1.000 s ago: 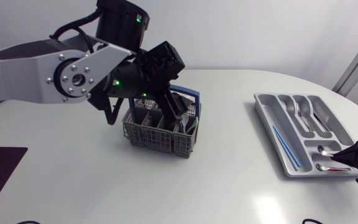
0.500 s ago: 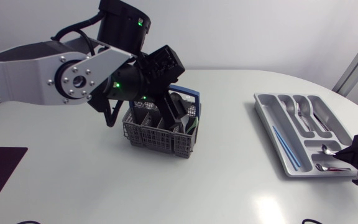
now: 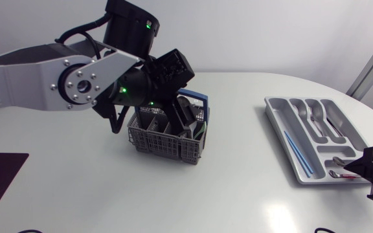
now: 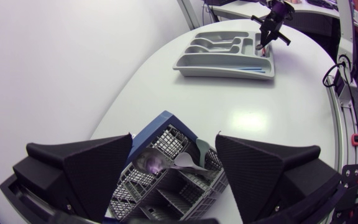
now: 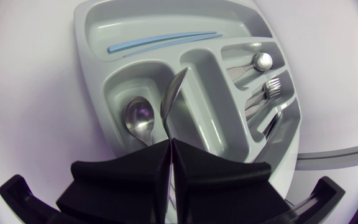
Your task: Sort the cutlery from the basket into the organizer compartments.
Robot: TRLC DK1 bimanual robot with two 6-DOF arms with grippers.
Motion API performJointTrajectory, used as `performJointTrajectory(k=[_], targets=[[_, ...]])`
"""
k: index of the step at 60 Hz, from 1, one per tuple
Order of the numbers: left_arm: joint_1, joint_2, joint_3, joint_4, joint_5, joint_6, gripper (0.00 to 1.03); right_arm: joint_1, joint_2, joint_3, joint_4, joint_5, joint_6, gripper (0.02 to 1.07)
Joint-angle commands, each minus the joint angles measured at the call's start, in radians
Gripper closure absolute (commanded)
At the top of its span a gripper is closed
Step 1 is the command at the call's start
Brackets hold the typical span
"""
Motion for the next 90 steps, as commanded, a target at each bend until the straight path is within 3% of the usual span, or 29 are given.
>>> performJointTrajectory(k=[1,21,28,44,67,78,90], targets=[[-0.008,0.002,-0.017,-0.004,-0.008,0.026,0.11,0.003,-0.015,-0.015,-0.018,0.009,-0.055,1.00],[-0.011,0.005,-0.008,-0.007,-0.010,0.027,0.11,0.003,-0.017,-0.056,0.049,0.049,-0.075,0.99],[-0.013,0.004,-0.006,-0.009,-0.011,0.027,0.11,0.003,-0.035,-0.065,0.059,0.047,-0.070,0.75],[-0.014,-0.004,-0.003,-0.016,-0.013,0.032,0.11,-0.004,-0.126,-0.079,0.026,0.010,-0.044,0.52],[-0.016,0.004,0.017,-0.056,-0.028,0.081,0.11,0.049,-0.288,-0.056,-0.165,-0.111,0.145,0.43],[-0.072,0.070,0.077,-0.141,-0.099,-0.039,0.12,0.124,-0.362,-0.107,-0.165,-0.138,0.301,0.43],[-0.103,0.140,0.104,-0.157,-0.123,-0.163,0.16,0.253,-0.485,-0.157,-0.165,-0.152,0.576,0.43]])
